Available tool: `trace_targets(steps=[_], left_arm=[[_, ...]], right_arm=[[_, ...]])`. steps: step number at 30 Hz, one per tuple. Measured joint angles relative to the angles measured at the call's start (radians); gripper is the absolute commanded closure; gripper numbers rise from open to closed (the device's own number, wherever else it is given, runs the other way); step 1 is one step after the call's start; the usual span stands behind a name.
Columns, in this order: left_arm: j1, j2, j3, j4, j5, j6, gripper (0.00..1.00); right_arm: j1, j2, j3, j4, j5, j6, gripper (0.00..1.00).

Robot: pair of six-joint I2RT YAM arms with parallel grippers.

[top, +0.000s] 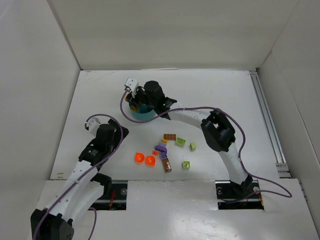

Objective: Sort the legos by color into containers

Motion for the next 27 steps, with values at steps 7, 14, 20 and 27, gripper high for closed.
trace_targets(steps=[7,14,20,27], left_arm=[[0.0,-0.022,-0.002,0.0,0.005,0.0,0.0],[0.0,-0.036,-0.014,-0.007,0.024,0.008,0.0],[0.0,-0.034,-0.024,0.019,0.095,0.055,0.0],[-0.032,-0.009,-0.066,0.039,0.188,0.07,0.03]], right_arm=[[0.001,0.0,-0.023,0.026,0.01,0.002,0.47],[0.004,-0.035,-0.079,0.044,0.005,0.003,0.36],[0.011,-0.193,-0.196,0.049,0.016,0.0,0.19],[0.011,-0.566,-0.513,0.104,0.122,-0.008,0.0]])
